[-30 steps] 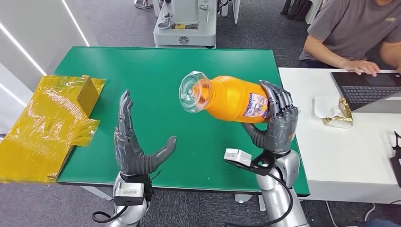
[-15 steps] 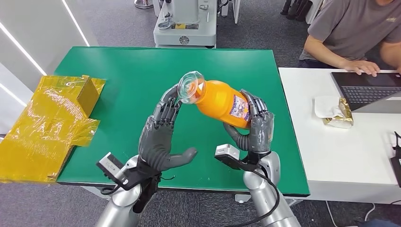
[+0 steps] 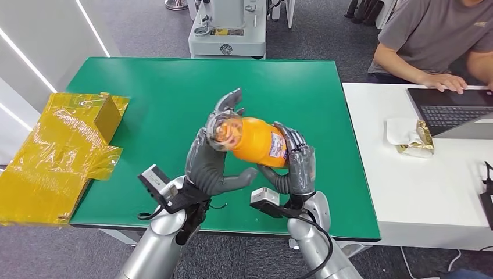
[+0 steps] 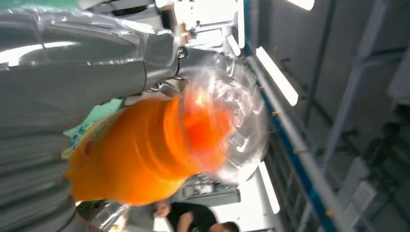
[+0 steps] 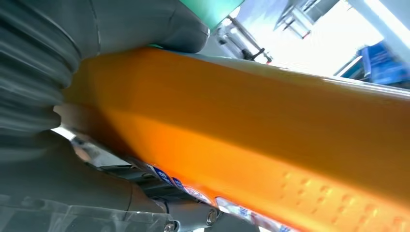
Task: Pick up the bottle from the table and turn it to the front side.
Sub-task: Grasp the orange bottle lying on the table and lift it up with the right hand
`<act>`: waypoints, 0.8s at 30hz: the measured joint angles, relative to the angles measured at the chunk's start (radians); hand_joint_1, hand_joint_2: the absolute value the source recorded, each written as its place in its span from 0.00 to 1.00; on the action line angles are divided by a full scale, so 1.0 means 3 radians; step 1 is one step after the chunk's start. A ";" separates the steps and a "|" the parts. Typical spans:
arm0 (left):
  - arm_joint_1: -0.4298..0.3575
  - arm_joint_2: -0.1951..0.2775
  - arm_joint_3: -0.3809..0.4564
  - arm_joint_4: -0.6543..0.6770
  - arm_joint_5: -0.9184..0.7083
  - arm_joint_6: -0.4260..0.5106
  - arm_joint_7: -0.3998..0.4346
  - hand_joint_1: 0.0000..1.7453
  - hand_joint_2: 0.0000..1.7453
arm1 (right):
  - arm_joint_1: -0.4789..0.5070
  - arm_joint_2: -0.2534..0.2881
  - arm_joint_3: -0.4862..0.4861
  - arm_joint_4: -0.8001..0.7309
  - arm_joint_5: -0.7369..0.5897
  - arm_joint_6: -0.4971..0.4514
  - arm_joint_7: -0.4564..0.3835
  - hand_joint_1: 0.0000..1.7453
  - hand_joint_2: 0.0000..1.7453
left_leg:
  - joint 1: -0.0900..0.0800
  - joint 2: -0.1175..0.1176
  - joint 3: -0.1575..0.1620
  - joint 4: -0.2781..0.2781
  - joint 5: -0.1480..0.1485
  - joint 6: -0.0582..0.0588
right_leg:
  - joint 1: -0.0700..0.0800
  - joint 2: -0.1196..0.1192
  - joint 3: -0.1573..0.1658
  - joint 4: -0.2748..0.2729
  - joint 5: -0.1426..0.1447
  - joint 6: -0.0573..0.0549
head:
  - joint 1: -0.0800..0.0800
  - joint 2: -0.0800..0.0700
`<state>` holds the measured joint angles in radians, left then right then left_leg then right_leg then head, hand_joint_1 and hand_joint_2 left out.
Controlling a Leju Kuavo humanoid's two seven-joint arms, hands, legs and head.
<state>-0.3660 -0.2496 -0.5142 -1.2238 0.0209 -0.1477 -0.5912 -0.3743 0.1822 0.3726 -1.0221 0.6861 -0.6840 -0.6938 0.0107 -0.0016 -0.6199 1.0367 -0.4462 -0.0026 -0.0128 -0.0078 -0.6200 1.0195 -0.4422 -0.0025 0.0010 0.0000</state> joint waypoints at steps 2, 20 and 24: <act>-0.0021 -0.0023 0.0000 0.0078 -0.0005 -0.0002 0.0009 0.00 1.00 | 0.0006 0.0002 0.0034 -0.0021 0.0002 0.0000 -0.0001 1.00 1.00 | 0.0000 0.0000 0.0000 0.0000 0.0000 0.0000 | 0.0000 0.0000 0.0000 0.0000 0.0000 0.0000 | 0.0000 0.0000; -0.0138 -0.0116 0.0000 0.0481 -0.0093 0.0358 -0.0016 0.00 1.00 | -0.0019 0.0003 0.0304 -0.0096 -0.0157 0.0002 0.0055 1.00 1.00 | 0.0000 0.0000 0.0000 0.0000 0.0000 0.0000 | 0.0000 0.0000 0.0000 0.0000 0.0000 0.0000 | 0.0000 0.0000; -0.0131 -0.0116 0.0000 0.0481 -0.0130 0.0518 -0.0020 0.00 1.00 | -0.0045 0.0003 0.0363 -0.0050 -0.0153 0.0016 0.0114 1.00 1.00 | 0.0000 0.0000 -0.0001 0.0000 0.0000 0.0000 | 0.0000 -0.0001 0.0000 0.0000 0.0000 0.0000 | 0.0000 0.0000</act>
<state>-0.4053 -0.2843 -0.5142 -1.0796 -0.0180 0.0076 -0.5971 -0.3877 0.1831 0.4816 -1.0371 0.6401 -0.6791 -0.6597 0.0108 -0.0017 -0.6201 1.0366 -0.4461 -0.0026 -0.0127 -0.0080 -0.6200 1.0197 -0.4422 -0.0025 0.0011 0.0000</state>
